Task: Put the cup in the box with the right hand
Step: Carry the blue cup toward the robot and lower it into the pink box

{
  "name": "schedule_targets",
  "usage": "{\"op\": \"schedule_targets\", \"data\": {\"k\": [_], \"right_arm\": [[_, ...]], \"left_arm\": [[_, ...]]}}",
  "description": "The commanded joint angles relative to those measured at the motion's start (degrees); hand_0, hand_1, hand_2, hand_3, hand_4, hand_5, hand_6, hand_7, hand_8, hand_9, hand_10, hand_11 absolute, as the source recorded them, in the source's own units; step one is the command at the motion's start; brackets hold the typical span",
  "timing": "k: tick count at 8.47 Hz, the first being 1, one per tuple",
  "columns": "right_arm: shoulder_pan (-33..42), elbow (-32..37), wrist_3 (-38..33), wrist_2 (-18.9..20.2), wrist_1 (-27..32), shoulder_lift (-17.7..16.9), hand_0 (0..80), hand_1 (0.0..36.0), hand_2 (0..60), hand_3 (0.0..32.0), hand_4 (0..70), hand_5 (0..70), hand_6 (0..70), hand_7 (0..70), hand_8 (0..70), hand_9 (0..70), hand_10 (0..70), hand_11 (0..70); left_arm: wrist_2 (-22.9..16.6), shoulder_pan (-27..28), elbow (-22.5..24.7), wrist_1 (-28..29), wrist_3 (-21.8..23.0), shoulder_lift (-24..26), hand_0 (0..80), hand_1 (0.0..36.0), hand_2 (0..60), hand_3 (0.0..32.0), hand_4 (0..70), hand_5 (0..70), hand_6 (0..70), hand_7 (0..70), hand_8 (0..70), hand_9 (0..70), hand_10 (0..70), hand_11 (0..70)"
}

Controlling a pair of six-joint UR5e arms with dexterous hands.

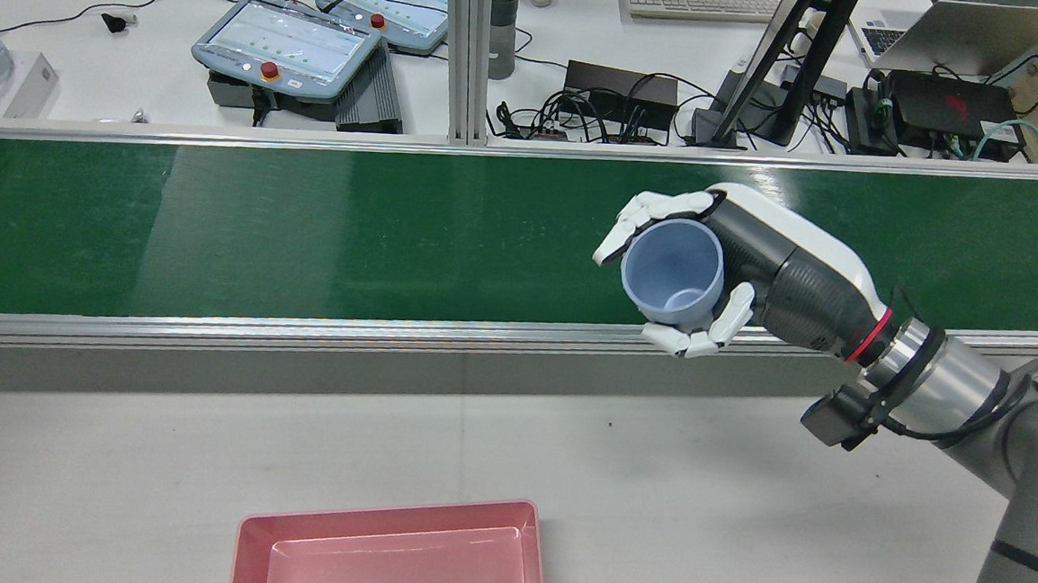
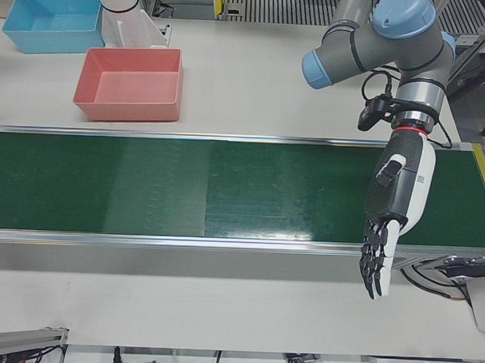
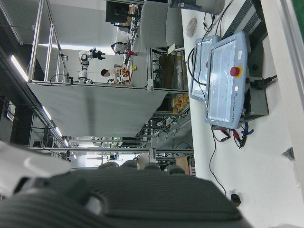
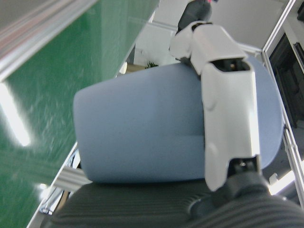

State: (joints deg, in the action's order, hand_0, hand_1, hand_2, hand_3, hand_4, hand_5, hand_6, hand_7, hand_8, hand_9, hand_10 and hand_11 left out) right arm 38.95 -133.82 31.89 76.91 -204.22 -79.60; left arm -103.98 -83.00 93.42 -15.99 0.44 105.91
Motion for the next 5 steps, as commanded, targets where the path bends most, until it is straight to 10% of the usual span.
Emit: {"op": "schedule_targets", "data": {"k": [1, 5], "right_arm": [[-21.8, -2.4, 10.7, -7.6, -2.0, 3.0, 80.0, 36.0, 60.0, 0.0, 35.6, 22.7, 26.8, 70.0, 48.9, 70.0, 36.6, 55.7], [-31.7, 3.7, 18.5, -14.5, -1.4, 6.3, 80.0, 36.0, 60.0, 0.0, 33.1, 23.2, 27.3, 70.0, 51.3, 70.0, 39.6, 59.4]], "left_arm": [[0.0, 0.0, -0.1, 0.0, 0.0, 0.0, 0.0, 0.0, 0.0, 0.0, 0.0, 0.0, 0.0, 0.0, 0.0, 0.0, 0.0, 0.0], [0.0, 0.0, 0.0, 0.0, 0.0, 0.1, 0.0, 0.0, 0.0, 0.0, 0.0, 0.0, 0.0, 0.0, 0.0, 0.0, 0.0, 0.0]]}}
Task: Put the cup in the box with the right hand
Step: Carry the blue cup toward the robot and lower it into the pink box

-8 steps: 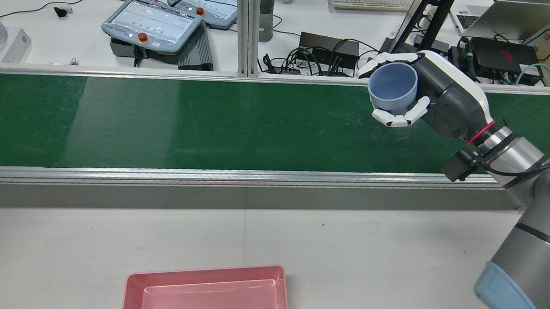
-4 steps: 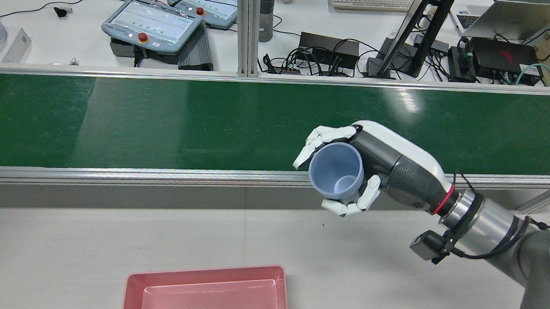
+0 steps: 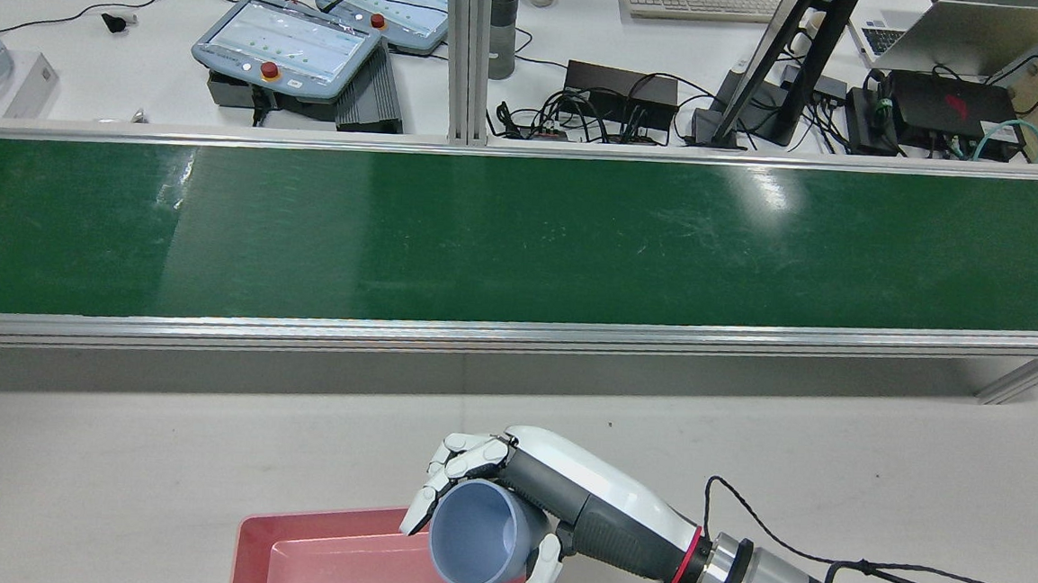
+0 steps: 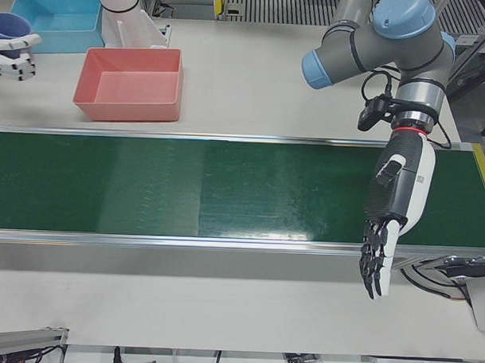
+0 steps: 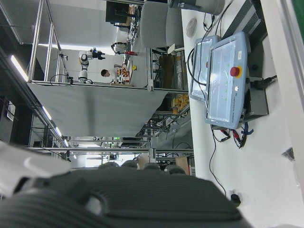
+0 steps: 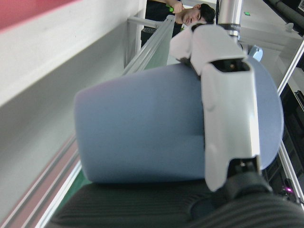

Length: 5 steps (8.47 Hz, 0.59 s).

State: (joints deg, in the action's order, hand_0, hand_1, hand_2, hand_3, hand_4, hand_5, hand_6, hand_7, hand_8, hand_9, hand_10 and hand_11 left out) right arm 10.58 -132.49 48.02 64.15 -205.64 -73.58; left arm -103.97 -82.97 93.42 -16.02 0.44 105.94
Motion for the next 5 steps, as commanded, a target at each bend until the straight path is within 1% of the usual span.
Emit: {"op": "schedule_targets", "data": {"k": [1, 2, 3, 4, 5], "right_arm": [[-3.4, 2.4, 2.5, -1.7, 0.1, -1.5, 80.0, 36.0, 60.0, 0.0, 27.6, 23.3, 26.2, 70.0, 50.0, 70.0, 38.6, 58.3], [-3.5, 2.3, 2.6, -1.6, 0.0, -2.2, 80.0, 36.0, 60.0, 0.0, 19.1, 22.8, 23.0, 61.9, 43.9, 64.6, 34.8, 53.7], [-4.6, 2.4, 2.6, -1.6, 0.1, -2.7, 80.0, 36.0, 60.0, 0.0, 11.0, 20.9, 19.1, 51.3, 35.9, 53.4, 27.7, 44.5], [-5.0, 2.5, 2.5, -1.7, 0.1, -2.8, 80.0, 36.0, 60.0, 0.0, 1.3, 17.5, 12.6, 29.2, 20.7, 32.1, 15.7, 27.6], [-4.8, 2.4, 2.2, -1.6, 0.1, -3.7, 80.0, 36.0, 44.9, 0.0, 0.9, 15.8, 6.8, 6.2, 7.4, 11.2, 10.2, 19.9]], "left_arm": [[0.0, -0.1, 0.0, 0.0, 0.0, 0.1, 0.0, 0.0, 0.0, 0.0, 0.0, 0.0, 0.0, 0.0, 0.0, 0.0, 0.0, 0.0], [0.0, 0.0, 0.0, 0.0, 0.0, 0.0, 0.0, 0.0, 0.0, 0.0, 0.0, 0.0, 0.0, 0.0, 0.0, 0.0, 0.0, 0.0], [0.0, -0.1, -0.1, 0.0, 0.0, 0.0, 0.0, 0.0, 0.0, 0.0, 0.0, 0.0, 0.0, 0.0, 0.0, 0.0, 0.0, 0.0], [0.0, 0.0, -0.1, 0.1, 0.0, 0.0, 0.0, 0.0, 0.0, 0.0, 0.0, 0.0, 0.0, 0.0, 0.0, 0.0, 0.0, 0.0], [0.0, 0.0, -0.1, 0.0, 0.0, 0.0, 0.0, 0.0, 0.0, 0.0, 0.0, 0.0, 0.0, 0.0, 0.0, 0.0, 0.0, 0.0]]}}
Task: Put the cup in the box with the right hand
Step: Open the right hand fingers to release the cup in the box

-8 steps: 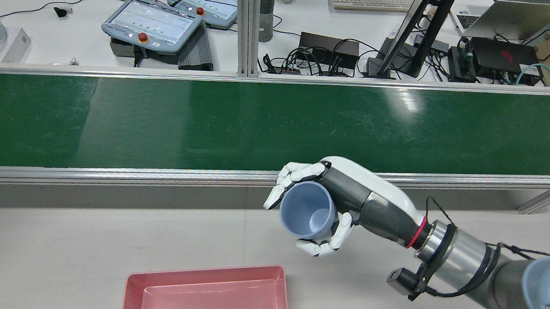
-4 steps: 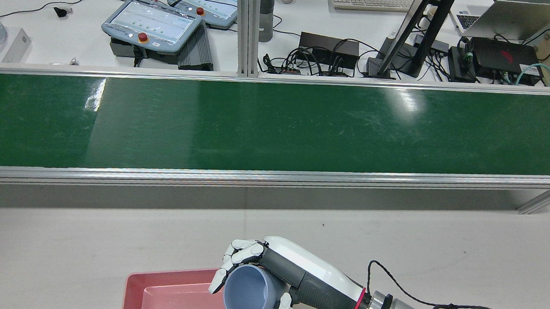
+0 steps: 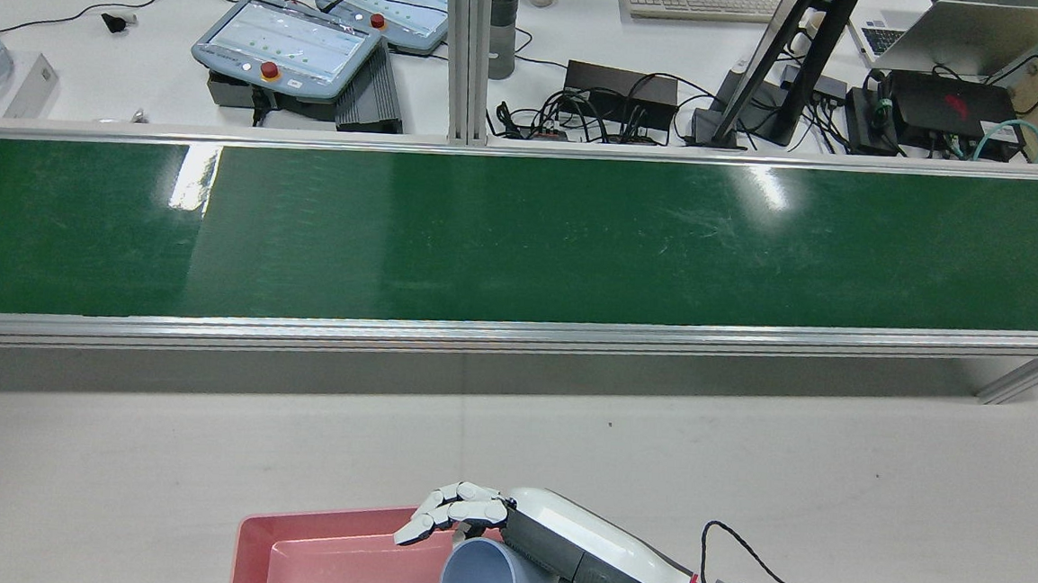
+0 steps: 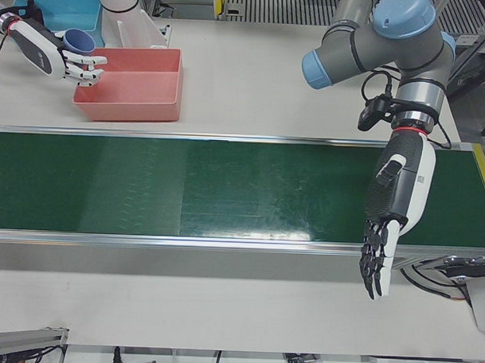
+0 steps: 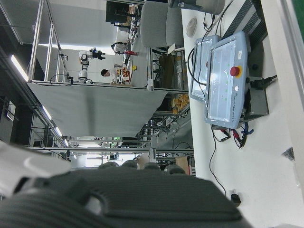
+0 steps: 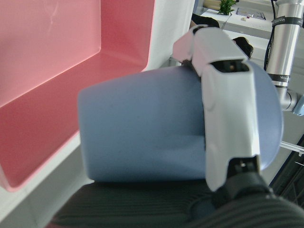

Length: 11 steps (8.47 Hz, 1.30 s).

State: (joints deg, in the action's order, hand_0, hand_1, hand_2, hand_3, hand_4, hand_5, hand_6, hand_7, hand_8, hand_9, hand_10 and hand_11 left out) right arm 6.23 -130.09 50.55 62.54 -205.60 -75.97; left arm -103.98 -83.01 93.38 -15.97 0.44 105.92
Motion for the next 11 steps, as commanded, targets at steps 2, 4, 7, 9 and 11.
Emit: {"op": "schedule_targets", "data": {"k": [2, 4, 7, 9, 11], "right_arm": [[-0.4, -0.2, -0.7, -0.1, 0.0, -1.9, 80.0, 25.7, 0.0, 0.0, 0.7, 10.3, 0.9, 0.0, 0.0, 0.1, 2.7, 7.7], [-0.3, -0.8, -0.9, -0.1, 0.0, -1.8, 70.8, 21.7, 0.0, 0.0, 0.0, 8.6, 0.6, 0.0, 0.0, 0.0, 1.3, 5.1], [2.2, -5.4, -1.0, 0.0, -0.1, -1.8, 72.4, 23.8, 0.0, 0.0, 0.1, 9.2, 1.2, 0.0, 0.0, 0.8, 1.4, 5.5], [13.9, -16.2, -2.6, -0.1, -1.4, -1.9, 72.8, 24.6, 0.0, 0.0, 0.9, 9.4, 1.9, 0.0, 0.0, 1.6, 1.6, 5.7], [29.4, -16.4, -16.5, 0.5, -8.0, -4.5, 80.0, 35.5, 25.3, 0.0, 3.4, 13.4, 8.7, 20.9, 8.5, 14.8, 6.7, 14.0]], "left_arm": [[0.0, 0.0, 0.0, 0.0, 0.0, 0.0, 0.0, 0.0, 0.0, 0.0, 0.0, 0.0, 0.0, 0.0, 0.0, 0.0, 0.0, 0.0], [0.0, 0.0, 0.0, 0.0, 0.0, 0.0, 0.0, 0.0, 0.0, 0.0, 0.0, 0.0, 0.0, 0.0, 0.0, 0.0, 0.0, 0.0], [0.0, 0.0, 0.0, 0.0, 0.0, 0.0, 0.0, 0.0, 0.0, 0.0, 0.0, 0.0, 0.0, 0.0, 0.0, 0.0, 0.0, 0.0], [0.0, 0.0, 0.0, 0.0, 0.0, 0.0, 0.0, 0.0, 0.0, 0.0, 0.0, 0.0, 0.0, 0.0, 0.0, 0.0, 0.0, 0.0], [0.0, 0.0, -0.1, 0.1, 0.0, 0.0, 0.0, 0.0, 0.0, 0.0, 0.0, 0.0, 0.0, 0.0, 0.0, 0.0, 0.0, 0.0]]}}
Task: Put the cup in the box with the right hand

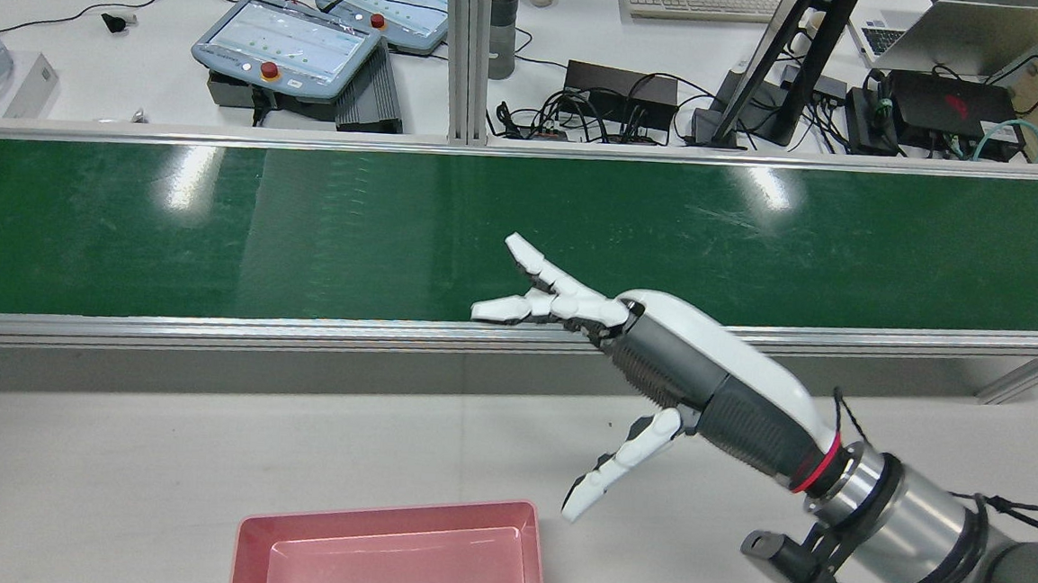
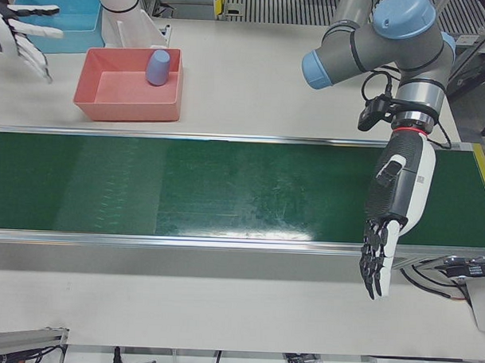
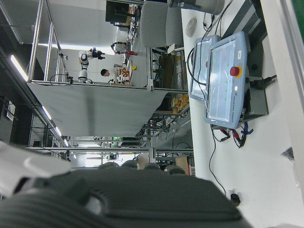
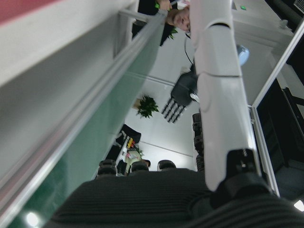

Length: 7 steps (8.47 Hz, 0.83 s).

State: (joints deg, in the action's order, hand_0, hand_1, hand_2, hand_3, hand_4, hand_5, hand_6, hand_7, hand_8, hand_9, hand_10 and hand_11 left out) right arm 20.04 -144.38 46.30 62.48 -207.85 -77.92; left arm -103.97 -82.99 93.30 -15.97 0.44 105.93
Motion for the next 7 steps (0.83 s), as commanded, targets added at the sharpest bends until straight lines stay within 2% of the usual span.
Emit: {"op": "schedule_targets", "data": {"k": [1, 2, 3, 4, 5, 6, 7], "right_arm": [[24.3, 1.7, -17.6, 0.7, -5.8, -6.0, 79.5, 36.0, 60.0, 0.0, 5.6, 15.0, 12.9, 37.8, 16.5, 28.0, 11.2, 20.6], [34.1, 9.1, -22.5, 3.5, -5.3, -7.8, 75.9, 36.0, 60.0, 0.0, 11.0, 15.1, 14.1, 42.2, 20.0, 33.6, 13.7, 23.9], [42.7, 16.7, -23.1, 9.4, -3.5, -8.0, 71.2, 36.0, 60.0, 0.0, 6.3, 14.5, 13.4, 38.6, 20.3, 33.6, 14.3, 24.6], [48.0, 25.0, -23.2, 12.1, 4.2, -8.0, 67.1, 36.0, 60.0, 0.0, 3.6, 14.2, 12.8, 35.6, 20.2, 33.0, 14.3, 24.6], [50.9, 34.2, -23.2, 14.3, 12.8, -8.0, 73.8, 34.7, 26.0, 0.0, 3.7, 13.3, 10.4, 24.9, 17.4, 27.8, 12.9, 22.4], [52.4, 42.0, -23.4, 16.7, 20.7, -8.0, 73.6, 35.0, 17.9, 0.0, 0.9, 12.4, 7.9, 14.2, 13.0, 20.3, 10.1, 18.3], [53.4, 44.0, -24.3, 17.9, 24.7, -8.6, 73.4, 30.8, 3.2, 0.0, 1.6, 11.0, 5.4, 5.6, 7.2, 11.5, 6.8, 13.4]], "left_arm": [[0.0, -0.1, -0.1, 0.1, 0.0, 0.0, 0.0, 0.0, 0.0, 0.0, 0.0, 0.0, 0.0, 0.0, 0.0, 0.0, 0.0, 0.0], [0.0, 0.0, -0.1, 0.1, 0.0, 0.0, 0.0, 0.0, 0.0, 0.0, 0.0, 0.0, 0.0, 0.0, 0.0, 0.0, 0.0, 0.0], [0.0, 0.0, -0.1, 0.1, 0.0, 0.0, 0.0, 0.0, 0.0, 0.0, 0.0, 0.0, 0.0, 0.0, 0.0, 0.0, 0.0, 0.0], [0.0, -0.1, -0.1, 0.1, 0.0, 0.0, 0.0, 0.0, 0.0, 0.0, 0.0, 0.0, 0.0, 0.0, 0.0, 0.0, 0.0, 0.0], [0.0, 0.0, -0.1, 0.1, 0.0, 0.0, 0.0, 0.0, 0.0, 0.0, 0.0, 0.0, 0.0, 0.0, 0.0, 0.0, 0.0, 0.0], [0.0, 0.0, 0.0, 0.0, 0.0, 0.0, 0.0, 0.0, 0.0, 0.0, 0.0, 0.0, 0.0, 0.0, 0.0, 0.0, 0.0, 0.0], [0.0, 0.0, 0.0, 0.0, 0.0, 0.0, 0.0, 0.0, 0.0, 0.0, 0.0, 0.0, 0.0, 0.0, 0.0, 0.0, 0.0, 0.0]]}}
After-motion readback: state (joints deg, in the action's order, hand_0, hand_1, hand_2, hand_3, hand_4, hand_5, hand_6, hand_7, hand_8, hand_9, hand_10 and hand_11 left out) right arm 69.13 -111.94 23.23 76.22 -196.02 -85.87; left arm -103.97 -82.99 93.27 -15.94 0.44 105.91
